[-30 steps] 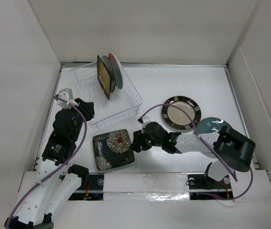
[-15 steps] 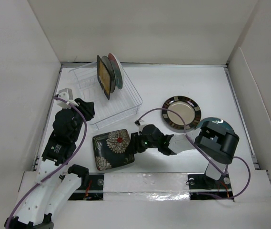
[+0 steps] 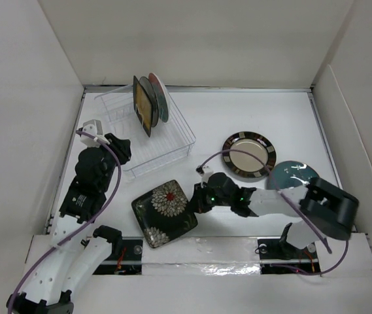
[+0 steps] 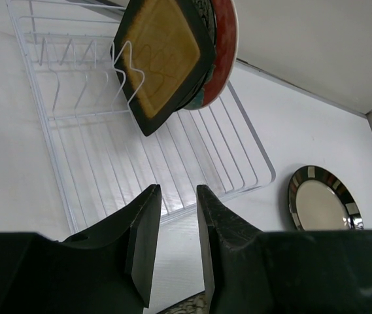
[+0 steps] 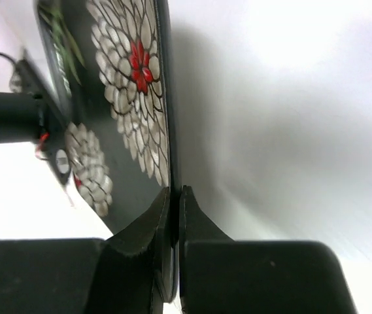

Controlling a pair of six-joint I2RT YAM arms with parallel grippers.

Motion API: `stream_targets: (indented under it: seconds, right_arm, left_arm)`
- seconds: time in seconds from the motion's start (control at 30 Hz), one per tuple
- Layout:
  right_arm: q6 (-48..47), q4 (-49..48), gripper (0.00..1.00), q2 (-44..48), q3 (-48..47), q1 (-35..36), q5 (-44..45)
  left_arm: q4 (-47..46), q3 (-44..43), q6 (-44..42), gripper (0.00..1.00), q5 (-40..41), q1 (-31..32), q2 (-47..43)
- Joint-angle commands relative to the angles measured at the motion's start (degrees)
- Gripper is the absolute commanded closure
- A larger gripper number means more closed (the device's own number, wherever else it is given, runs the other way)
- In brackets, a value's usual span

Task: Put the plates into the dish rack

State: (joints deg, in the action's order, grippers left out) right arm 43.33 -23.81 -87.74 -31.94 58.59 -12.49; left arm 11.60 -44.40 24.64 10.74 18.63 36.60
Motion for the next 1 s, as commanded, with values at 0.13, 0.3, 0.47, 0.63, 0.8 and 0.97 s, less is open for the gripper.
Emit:
stream_targets:
  seconds: [0.13,0.3,0.47,0.63,0.8,0.97]
  right_arm:
    - [-13.79,18.17,1.00,20.23,-14.51,-5.14,14.66]
    - [-19.33,19.24,1.00,19.19,-25.43,-8.93,18.29]
    - [-24.16,19.51,1.00,15.86,-35.89,-12.53,19.43]
    - [-25.05,17.14,1.00,13.30,-42.23,-17.10,17.43]
    - [-25.05,15.55,1.00,15.50,-41.18,-18.94,15.31]
    - [-26.01,15.90,1.00,16.38,-40.92,-20.09,13.20]
  left_arm:
    - [-2.10,-2.00,0.05,0.76,2.26,-0.18,1.98]
    - [1.57,-3.76,3.65,0.99,8.49,-0.18,5.32]
    - [3.25,-4.55,5.85,1.00,8.59,-0.18,11.47]
    - [2.65,-4.82,5.86,0.71,-0.70,-12.89,17.26]
    - [0.46,-2.98,6.64,0.59,-3.44,-20.21,22.10]
    - [0.54,-3.67,5.59,0.60,-4.76,-21.80,28.52]
